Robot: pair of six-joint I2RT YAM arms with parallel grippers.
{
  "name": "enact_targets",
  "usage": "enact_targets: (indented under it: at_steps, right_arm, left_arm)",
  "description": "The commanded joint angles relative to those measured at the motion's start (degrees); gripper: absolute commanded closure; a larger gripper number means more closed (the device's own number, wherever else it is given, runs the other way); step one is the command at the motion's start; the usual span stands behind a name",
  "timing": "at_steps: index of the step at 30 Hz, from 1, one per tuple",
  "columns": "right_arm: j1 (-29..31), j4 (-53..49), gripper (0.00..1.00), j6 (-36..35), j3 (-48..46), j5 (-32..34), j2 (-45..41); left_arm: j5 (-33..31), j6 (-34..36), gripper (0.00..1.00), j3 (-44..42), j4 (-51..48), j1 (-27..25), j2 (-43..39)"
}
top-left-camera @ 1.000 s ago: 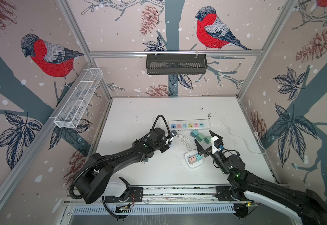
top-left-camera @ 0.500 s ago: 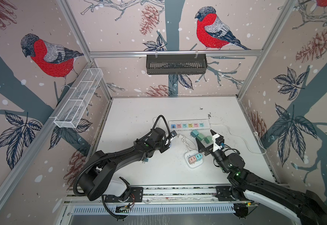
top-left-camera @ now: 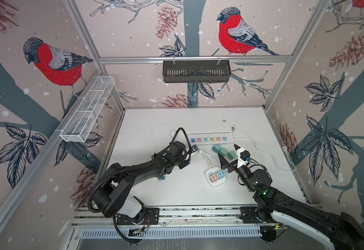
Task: Insert the plug
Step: 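Carry the light green adapter with the left gripper over the blue socket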
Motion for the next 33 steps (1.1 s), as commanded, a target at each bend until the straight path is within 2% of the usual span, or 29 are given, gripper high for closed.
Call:
enact_targets:
  at_steps: [1, 5, 10, 19, 28, 31, 33]
  right_arm:
    - [-0.16, 0.69, 0.00, 0.72, 0.51, -0.60, 0.30]
    - [-0.25, 0.64, 0.00, 0.98, 0.64, -0.87, 0.73]
    - [-0.47, 0.72, 0.00, 1.34, 0.75, -1.05, 1.38]
    - [-0.69, 0.27, 0.00, 1.60, 1.08, -1.14, 1.61]
    - [-0.86, 0.26, 0.00, 1.78, 1.03, -1.64, 1.72]
    - [-0.86, 0.32, 0.00, 1.80, 1.03, -1.80, 1.68]
    - [-0.95, 0.34, 0.00, 1.86, 1.03, -1.75, 1.62]
  left_arm:
    - [0.78, 1.29, 1.00, 0.52, -0.98, 0.11, 0.41]
    - [4.38, 1.19, 1.00, 2.06, -2.72, 0.11, 1.10]
    - [9.04, -2.21, 1.00, 8.83, -10.01, 0.12, 4.92]
    - [9.20, -4.96, 1.00, 11.88, -12.72, 0.85, 8.16]
    - [7.93, -6.75, 1.00, 6.82, -7.84, 2.02, 1.27]
    - [6.33, -7.95, 1.00, 6.75, -8.12, 2.21, 1.28]
    - [7.49, -8.04, 1.00, 7.05, -7.95, 2.59, 1.98]
